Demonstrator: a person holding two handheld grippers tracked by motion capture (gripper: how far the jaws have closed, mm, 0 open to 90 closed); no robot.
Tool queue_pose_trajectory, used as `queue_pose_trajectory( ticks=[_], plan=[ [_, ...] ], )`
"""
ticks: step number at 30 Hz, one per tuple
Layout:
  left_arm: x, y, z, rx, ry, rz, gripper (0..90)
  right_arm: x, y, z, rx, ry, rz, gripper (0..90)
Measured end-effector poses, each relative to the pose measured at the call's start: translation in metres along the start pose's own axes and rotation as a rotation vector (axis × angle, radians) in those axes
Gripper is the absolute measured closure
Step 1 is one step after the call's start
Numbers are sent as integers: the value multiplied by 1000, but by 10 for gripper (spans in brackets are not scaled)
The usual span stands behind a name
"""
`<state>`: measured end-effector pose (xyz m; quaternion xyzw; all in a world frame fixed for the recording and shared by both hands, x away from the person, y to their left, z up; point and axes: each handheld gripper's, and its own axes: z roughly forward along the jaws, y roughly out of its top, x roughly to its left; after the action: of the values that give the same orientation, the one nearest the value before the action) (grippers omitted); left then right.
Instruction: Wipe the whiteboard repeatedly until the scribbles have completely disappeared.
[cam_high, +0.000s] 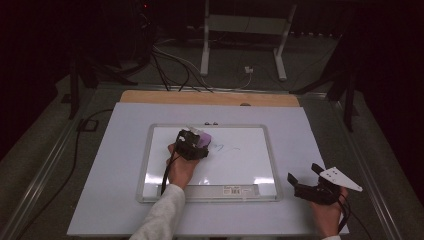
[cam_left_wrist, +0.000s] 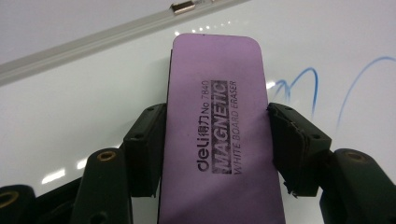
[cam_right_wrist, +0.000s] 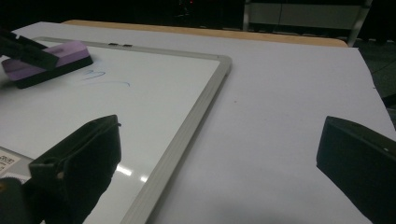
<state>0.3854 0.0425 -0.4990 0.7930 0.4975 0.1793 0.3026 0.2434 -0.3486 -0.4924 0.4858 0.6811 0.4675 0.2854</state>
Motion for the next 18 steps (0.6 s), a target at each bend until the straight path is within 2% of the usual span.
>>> queue_pose_trajectory(
  ticks=[4,6,9,11,13,14,18],
  plan=[
    [-12,4,5,-1,-42,11,418,0,0,0,1,1,-2,3],
    [-22,4,5,0,-68,35,418,0,0,1,2,1,0,3],
    [-36,3,4,10,-134,70,418,0,0,0,0,0,-1,3],
    [-45,2,2,13,-153,101,418,0,0,0,1,0,-1,3],
    [-48,2,2,10,-142,122,418,-1,0,0,1,0,-1,3],
    [-46,3,3,13,-145,112,418,-1,0,0,1,-1,-1,3],
    [-33,6,6,9,-96,72,418,-1,0,-1,0,-1,-1,3]
  ],
)
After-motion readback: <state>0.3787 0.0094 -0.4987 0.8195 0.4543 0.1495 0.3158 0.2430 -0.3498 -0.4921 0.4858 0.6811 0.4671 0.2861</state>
